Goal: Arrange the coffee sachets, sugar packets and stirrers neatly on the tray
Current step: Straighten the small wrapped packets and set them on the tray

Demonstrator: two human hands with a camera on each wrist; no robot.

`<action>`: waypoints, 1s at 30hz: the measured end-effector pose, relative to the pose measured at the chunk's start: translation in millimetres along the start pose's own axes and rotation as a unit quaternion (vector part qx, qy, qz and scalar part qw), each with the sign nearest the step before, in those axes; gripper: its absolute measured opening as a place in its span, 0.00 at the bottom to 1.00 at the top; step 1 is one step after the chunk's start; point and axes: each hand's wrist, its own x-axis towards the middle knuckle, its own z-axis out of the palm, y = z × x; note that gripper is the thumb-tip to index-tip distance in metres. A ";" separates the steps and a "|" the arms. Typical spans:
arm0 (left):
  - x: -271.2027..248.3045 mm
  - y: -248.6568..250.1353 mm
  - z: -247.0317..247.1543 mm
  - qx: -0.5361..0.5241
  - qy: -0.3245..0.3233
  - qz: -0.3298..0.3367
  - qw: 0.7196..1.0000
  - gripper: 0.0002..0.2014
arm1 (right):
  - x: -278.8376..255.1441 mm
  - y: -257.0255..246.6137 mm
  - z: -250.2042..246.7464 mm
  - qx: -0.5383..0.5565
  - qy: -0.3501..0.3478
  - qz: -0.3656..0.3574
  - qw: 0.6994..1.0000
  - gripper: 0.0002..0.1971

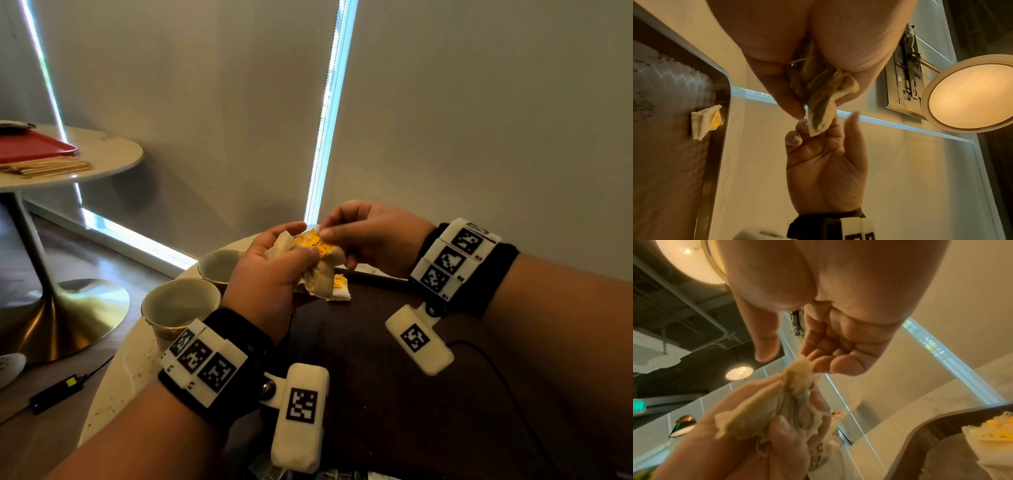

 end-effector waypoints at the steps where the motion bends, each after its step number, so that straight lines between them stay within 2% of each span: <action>1: -0.4 -0.2 0.0 0.002 0.003 -0.001 1.000 0.23 | -0.3 0.3 2.0 -0.026 0.003 0.000 1.000 0.14; 2: -0.1 -0.8 0.3 0.003 0.008 -0.003 1.000 0.23 | -0.3 1.0 4.0 -0.038 0.012 0.000 0.999 0.14; 5: 0.2 -0.6 0.7 -0.014 0.016 -0.004 1.000 0.14 | -0.7 1.9 5.8 -0.022 0.024 0.003 0.999 0.13; 8: 1.2 0.5 0.7 -0.024 0.018 -0.007 1.000 0.11 | -2.5 1.9 3.7 -0.019 0.027 0.010 0.999 0.17; 14: -0.7 3.2 2.7 -0.039 0.033 -0.002 0.999 0.07 | -8.3 0.4 5.4 -0.032 0.053 -0.004 0.998 0.11; 24: -4.1 3.7 3.9 -0.010 0.053 0.007 0.999 0.09 | -10.4 0.7 -3.4 0.003 0.042 -0.015 0.999 0.07; 27: -3.6 3.5 2.7 -0.011 0.061 0.011 0.998 0.09 | -12.0 0.2 -12.3 0.034 0.066 -0.013 0.997 0.06; 30: -4.8 6.1 2.5 -0.023 0.058 0.021 0.998 0.10 | -8.7 5.1 -22.0 0.035 0.126 0.002 0.991 0.06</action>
